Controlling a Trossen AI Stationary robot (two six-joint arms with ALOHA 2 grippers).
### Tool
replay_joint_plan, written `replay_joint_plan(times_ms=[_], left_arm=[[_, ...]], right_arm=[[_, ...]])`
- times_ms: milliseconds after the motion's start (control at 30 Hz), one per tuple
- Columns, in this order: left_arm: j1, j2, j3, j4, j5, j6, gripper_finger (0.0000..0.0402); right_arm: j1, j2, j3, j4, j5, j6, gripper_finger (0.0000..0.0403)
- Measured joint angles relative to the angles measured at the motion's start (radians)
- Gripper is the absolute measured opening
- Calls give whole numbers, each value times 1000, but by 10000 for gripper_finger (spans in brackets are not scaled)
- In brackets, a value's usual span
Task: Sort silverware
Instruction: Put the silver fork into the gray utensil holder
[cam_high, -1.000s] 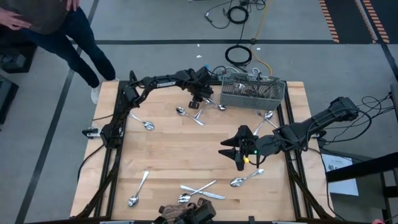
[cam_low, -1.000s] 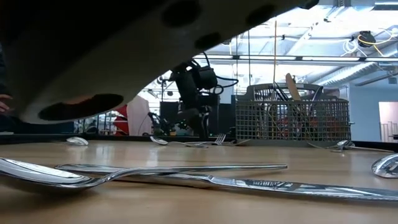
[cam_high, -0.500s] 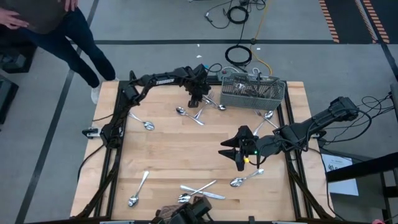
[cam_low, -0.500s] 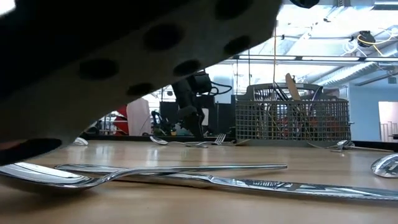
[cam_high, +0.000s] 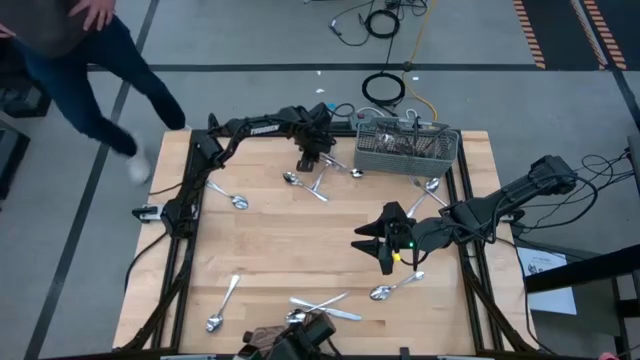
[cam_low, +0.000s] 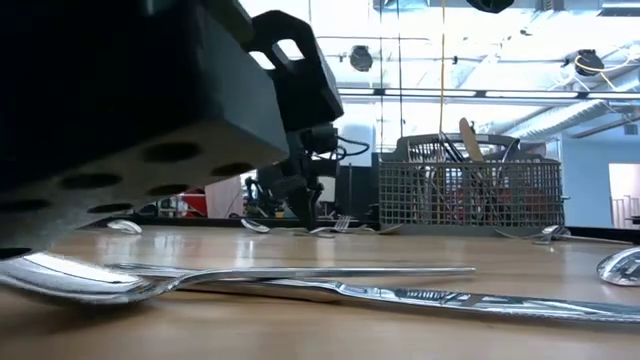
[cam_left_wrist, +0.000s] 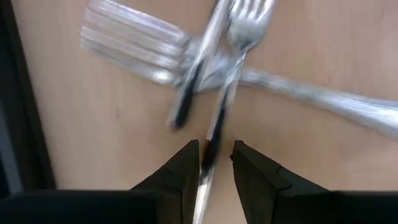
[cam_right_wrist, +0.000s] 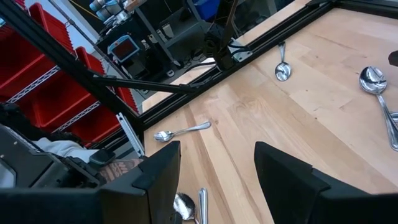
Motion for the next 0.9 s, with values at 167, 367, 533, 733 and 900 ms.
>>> replay_joint_plan(times_ms=[167, 367, 533, 733, 900], left_arm=[[1, 3, 0, 1, -2, 29, 104], [0, 3, -1, 2, -2, 33, 104], [0, 3, -1, 1, -2, 26, 100], [-4, 3, -2, -15, -2, 26, 49], [-5, 3, -1, -28, 6, 8, 11]], right_arm=[[3, 0, 0, 8, 0, 0, 196], [3, 0, 0, 9, 0, 0, 196], [4, 0, 0, 14, 0, 0, 196], [4, 0, 0, 23, 0, -3, 196], [3, 0, 0, 23, 0, -8, 196]])
